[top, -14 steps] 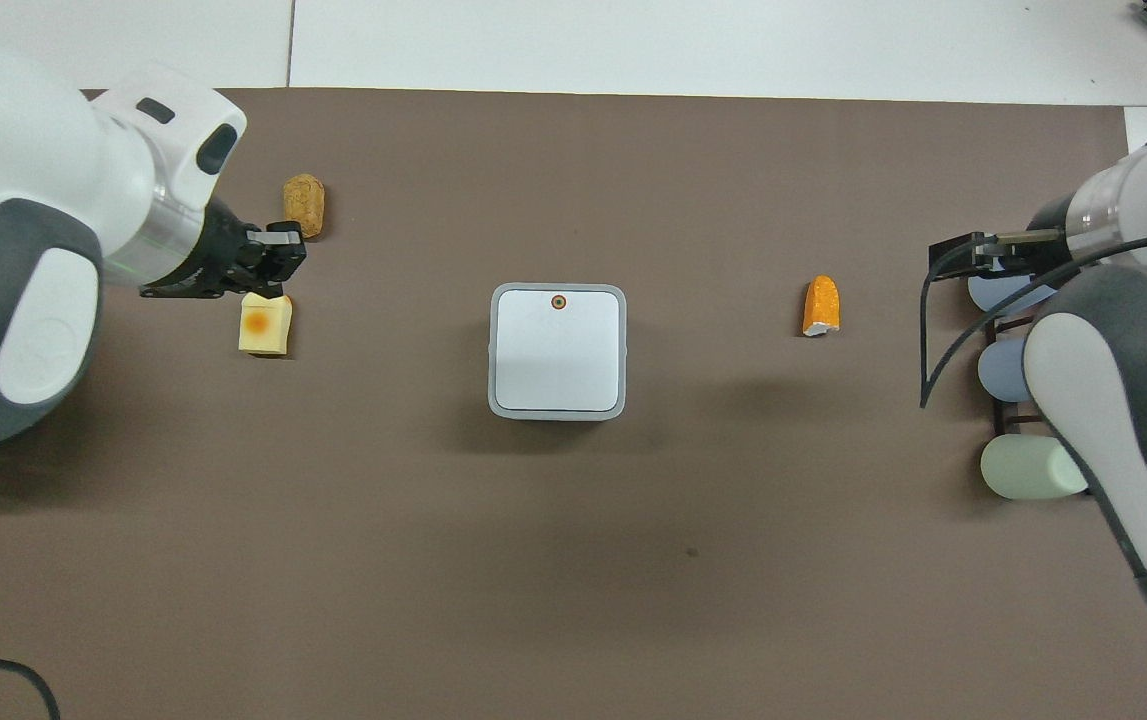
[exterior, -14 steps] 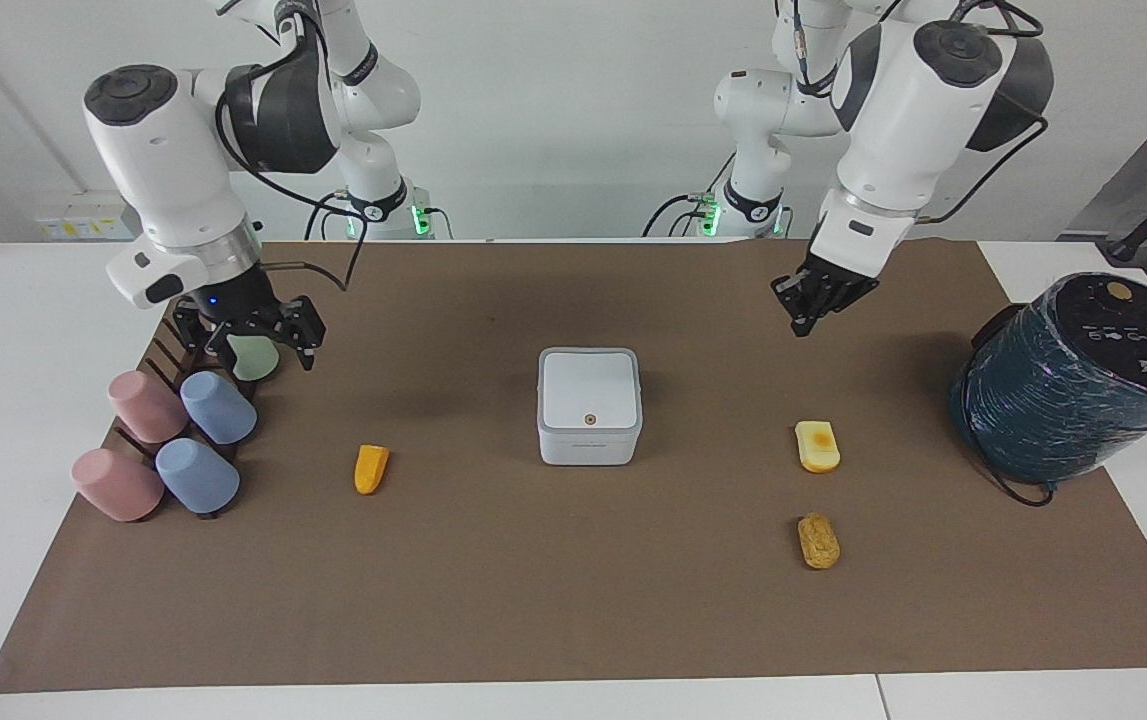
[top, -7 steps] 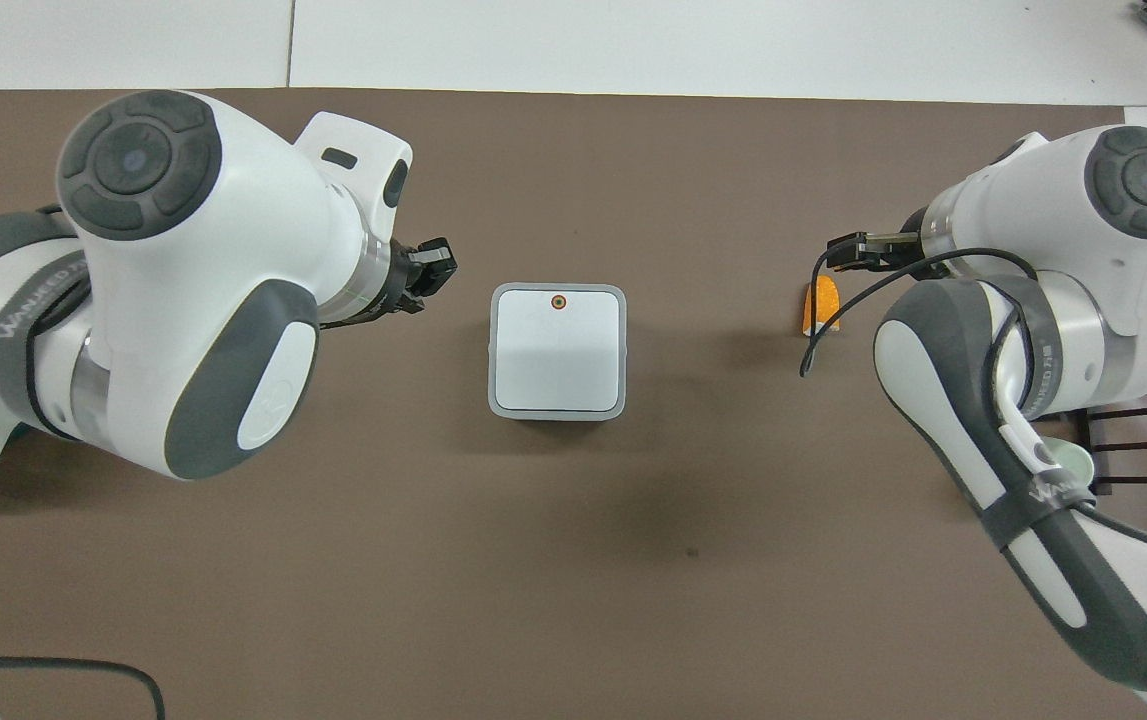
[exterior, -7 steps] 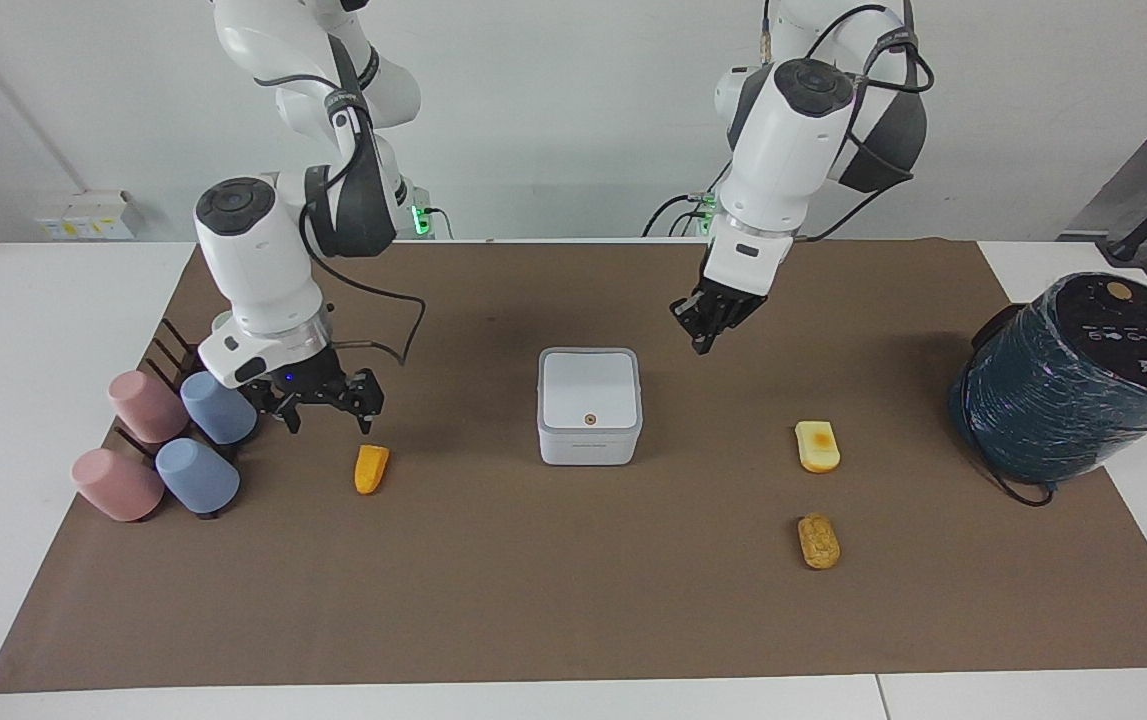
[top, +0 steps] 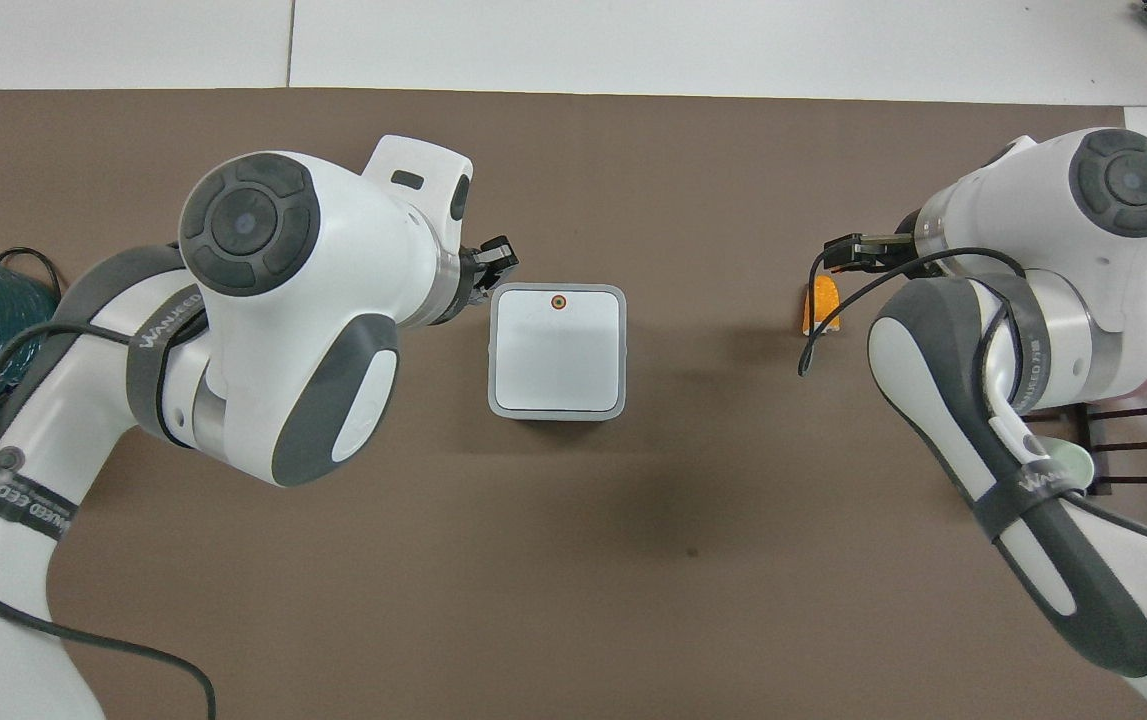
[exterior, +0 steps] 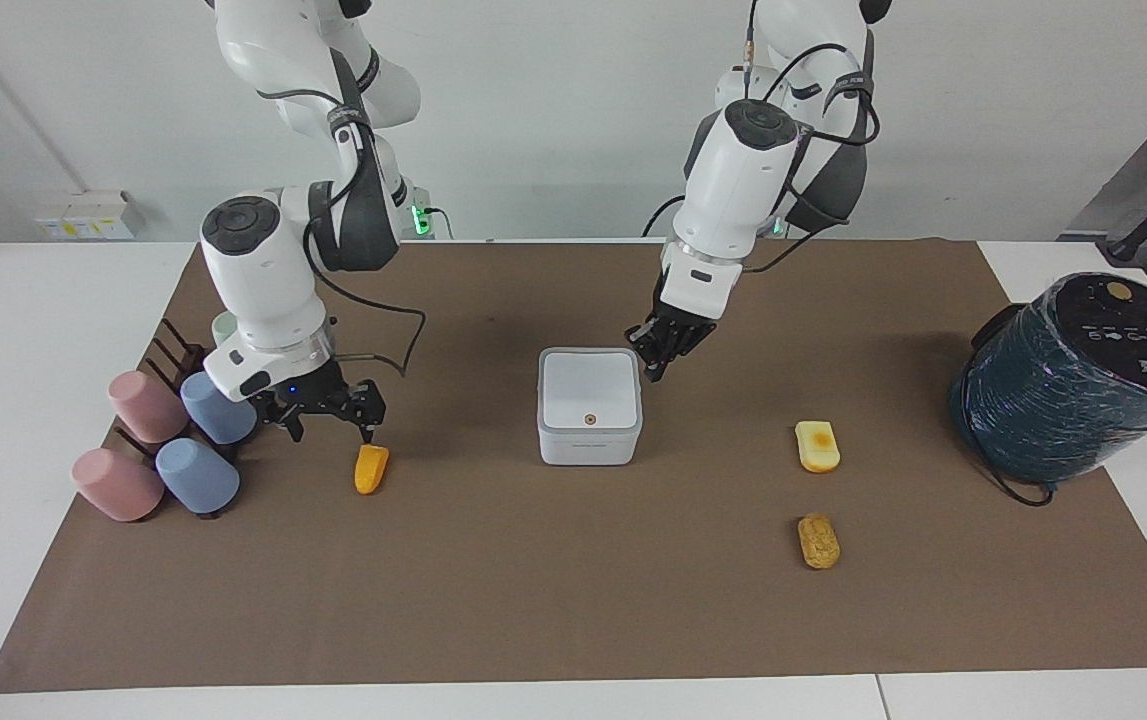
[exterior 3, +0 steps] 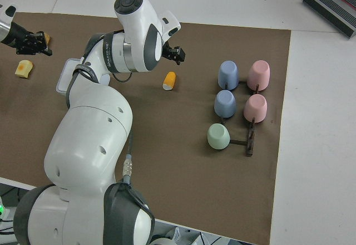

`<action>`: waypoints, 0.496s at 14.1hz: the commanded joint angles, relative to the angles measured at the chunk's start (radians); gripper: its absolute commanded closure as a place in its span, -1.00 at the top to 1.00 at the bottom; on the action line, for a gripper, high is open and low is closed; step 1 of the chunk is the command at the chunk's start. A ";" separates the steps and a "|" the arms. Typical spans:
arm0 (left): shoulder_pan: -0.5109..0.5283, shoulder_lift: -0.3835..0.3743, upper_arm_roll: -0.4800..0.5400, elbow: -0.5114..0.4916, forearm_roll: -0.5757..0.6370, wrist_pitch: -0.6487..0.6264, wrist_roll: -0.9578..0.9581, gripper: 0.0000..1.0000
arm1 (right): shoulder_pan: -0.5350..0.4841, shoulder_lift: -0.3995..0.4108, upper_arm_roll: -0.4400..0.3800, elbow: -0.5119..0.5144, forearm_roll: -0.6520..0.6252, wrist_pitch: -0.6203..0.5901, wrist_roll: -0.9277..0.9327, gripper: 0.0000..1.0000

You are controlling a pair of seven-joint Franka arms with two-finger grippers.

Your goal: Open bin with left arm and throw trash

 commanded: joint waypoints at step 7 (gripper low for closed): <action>-0.078 0.074 0.016 -0.045 -0.023 0.160 -0.070 -1.00 | 0.002 0.070 0.006 -0.127 -0.002 0.205 0.010 1.00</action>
